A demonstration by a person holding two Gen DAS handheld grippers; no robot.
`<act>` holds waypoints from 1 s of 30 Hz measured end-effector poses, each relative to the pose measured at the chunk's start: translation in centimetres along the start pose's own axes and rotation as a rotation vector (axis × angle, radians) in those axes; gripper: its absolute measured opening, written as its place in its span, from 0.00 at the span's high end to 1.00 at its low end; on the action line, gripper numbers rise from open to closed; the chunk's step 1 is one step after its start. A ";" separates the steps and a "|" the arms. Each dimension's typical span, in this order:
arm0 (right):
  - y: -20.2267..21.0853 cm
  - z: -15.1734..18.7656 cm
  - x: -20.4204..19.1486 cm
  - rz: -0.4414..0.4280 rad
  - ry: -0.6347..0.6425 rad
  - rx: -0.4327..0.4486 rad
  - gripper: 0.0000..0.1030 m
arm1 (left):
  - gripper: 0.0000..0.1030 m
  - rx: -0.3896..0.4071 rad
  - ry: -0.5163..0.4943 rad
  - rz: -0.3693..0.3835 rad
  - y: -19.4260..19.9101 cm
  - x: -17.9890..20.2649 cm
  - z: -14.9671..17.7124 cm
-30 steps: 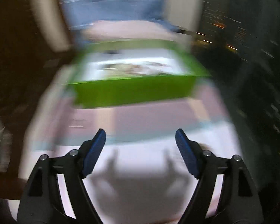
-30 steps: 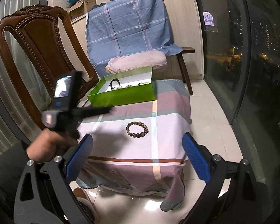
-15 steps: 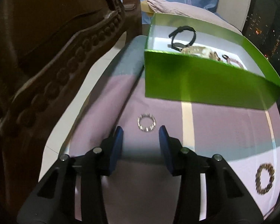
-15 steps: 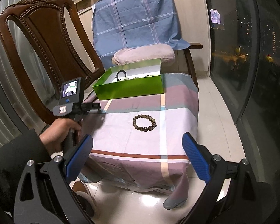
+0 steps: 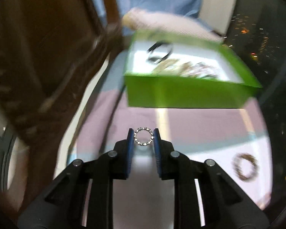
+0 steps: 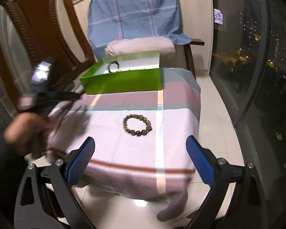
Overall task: Organize jewelry
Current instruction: 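Grasp the brown bead bracelet with the right tool while the left tool lifts the ring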
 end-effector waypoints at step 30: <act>-3.7 -4.5 -1.6 -0.051 0.009 -0.018 0.89 | 0.80 0.169 -0.047 0.147 11.5 -0.5 7.9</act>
Point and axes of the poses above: each gripper's, at about its wrist camera, not at the fingertips, and y roughly against the way its jaws point, x to its right, z to its underside, the point moved 5 cm from there along -y, roughly the way its jaws point, and after that the axes turned 7 degrees about -x, right-handed, at the moved point
